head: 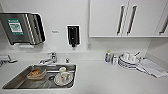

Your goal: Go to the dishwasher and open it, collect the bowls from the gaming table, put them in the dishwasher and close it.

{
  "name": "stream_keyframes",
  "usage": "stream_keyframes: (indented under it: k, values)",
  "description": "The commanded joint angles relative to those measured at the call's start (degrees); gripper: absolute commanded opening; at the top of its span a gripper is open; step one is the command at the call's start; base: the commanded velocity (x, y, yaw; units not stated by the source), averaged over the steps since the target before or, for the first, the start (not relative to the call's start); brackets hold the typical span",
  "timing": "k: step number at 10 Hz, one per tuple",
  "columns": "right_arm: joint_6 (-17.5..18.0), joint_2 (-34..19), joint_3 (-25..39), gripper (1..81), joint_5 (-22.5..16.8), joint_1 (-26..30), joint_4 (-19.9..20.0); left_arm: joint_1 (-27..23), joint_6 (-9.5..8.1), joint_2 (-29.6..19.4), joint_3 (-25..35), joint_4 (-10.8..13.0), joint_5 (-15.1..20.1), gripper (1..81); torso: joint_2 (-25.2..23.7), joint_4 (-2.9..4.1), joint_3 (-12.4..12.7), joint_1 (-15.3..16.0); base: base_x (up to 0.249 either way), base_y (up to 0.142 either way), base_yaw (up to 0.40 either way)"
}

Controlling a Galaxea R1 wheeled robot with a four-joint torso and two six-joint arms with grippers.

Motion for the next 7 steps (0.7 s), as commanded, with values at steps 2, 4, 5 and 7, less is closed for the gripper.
stream_keyframes:
  k: [2,4,5,7]
  values:
    - [3.09,-3.7,1.34,81.1,-3.02,6.48,0.55,-6.85,-0.72,-3.59,7.36,3.28,5.86,81.1,-1.86,0.0,0.0,1.13,0.0,0.0,0.0]
    - [4.41,-4.22,1.52,81.1,-3.37,7.36,0.55,-6.85,-0.37,-2.97,8.42,3.98,6.04,81.1,-3.32,0.0,0.0,1.93,0.0,0.0,0.0]
    - [5.82,-4.4,1.26,81.1,-3.37,7.71,0.72,-6.85,-0.37,-2.53,9.82,6.44,6.04,81.1,-3.52,0.0,0.0,2.06,0.0,0.0,0.0]
    - [8.89,-5.19,1.25,81.1,-3.54,8.59,0.72,-6.85,-0.11,-1.39,10.52,8.2,5.68,81.1,-3.5,0.0,0.0,2.1,0.0,0.0,0.0]
